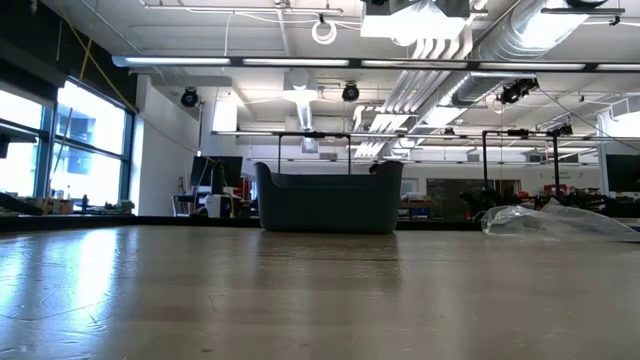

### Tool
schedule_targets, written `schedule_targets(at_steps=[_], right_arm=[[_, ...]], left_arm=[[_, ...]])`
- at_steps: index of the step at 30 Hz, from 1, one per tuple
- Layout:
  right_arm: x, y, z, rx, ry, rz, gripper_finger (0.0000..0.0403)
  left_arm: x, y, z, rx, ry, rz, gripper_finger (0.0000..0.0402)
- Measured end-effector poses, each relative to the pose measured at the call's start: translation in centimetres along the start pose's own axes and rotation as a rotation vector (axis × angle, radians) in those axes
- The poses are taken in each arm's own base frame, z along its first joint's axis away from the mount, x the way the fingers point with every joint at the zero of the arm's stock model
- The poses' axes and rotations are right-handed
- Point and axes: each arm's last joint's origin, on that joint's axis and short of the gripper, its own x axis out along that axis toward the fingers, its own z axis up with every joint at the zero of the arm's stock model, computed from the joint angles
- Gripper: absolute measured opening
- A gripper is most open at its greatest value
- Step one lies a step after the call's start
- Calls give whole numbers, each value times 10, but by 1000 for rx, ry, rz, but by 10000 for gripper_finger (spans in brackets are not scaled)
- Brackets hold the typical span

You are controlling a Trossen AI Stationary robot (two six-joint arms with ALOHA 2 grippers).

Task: Roll bandage
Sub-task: Roll the green bandage

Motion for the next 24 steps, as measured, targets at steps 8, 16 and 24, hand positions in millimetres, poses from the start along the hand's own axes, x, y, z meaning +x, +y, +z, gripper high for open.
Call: schedule_targets(at_steps=[8, 16, 24], right_arm=[[19, 13, -3, 55, -9, 344, 185], [13, -35, -4, 253, -24, -37, 211], [6, -61, -31, 226, 170, -128, 211]], left_arm=[[4, -11, -12, -53, 81, -4, 4], [25, -4, -26, -134, 47, -37, 5], [30, 7, -37, -238, -125, -120, 5]])
